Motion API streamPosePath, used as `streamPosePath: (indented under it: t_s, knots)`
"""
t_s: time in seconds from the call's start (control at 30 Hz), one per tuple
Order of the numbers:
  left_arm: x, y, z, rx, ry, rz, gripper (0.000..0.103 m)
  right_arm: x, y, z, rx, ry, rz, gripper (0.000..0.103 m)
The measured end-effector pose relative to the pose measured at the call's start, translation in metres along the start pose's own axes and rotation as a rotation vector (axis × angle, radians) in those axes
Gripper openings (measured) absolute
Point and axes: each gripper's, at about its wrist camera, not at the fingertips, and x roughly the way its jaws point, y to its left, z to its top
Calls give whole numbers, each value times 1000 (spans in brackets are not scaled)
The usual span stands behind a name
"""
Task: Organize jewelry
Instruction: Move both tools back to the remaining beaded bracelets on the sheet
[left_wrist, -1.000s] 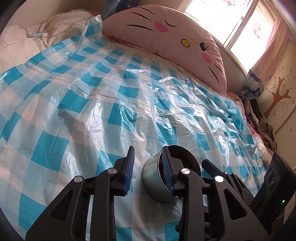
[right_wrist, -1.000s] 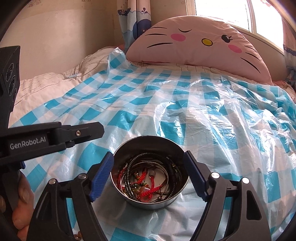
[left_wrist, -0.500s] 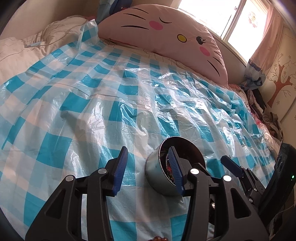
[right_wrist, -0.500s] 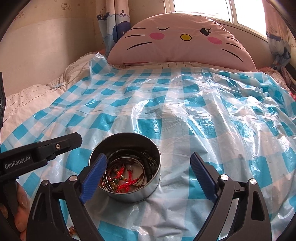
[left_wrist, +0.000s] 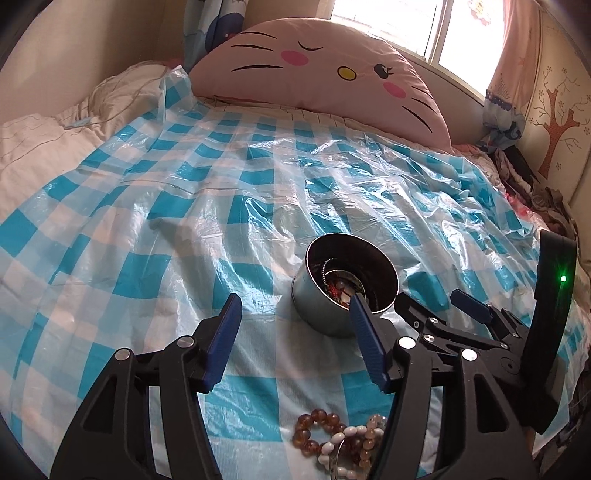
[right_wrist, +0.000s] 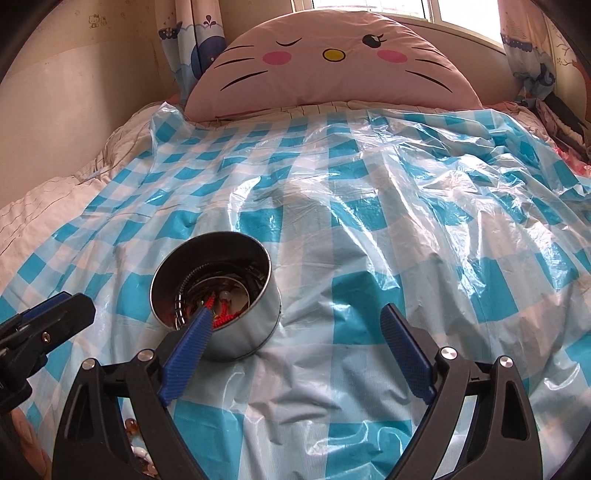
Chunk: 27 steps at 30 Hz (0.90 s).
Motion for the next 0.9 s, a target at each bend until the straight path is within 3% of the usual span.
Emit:
streamPosePath:
  t_s: [0.67, 0.9]
  knots:
    - [-29, -11, -28, 74, 1, 55, 74, -39, -4, -30, -15, -7, -50, 93]
    - [-29, 18, -32, -35, 72, -49, 74, -49, -7, -37, -71, 0, -28, 94]
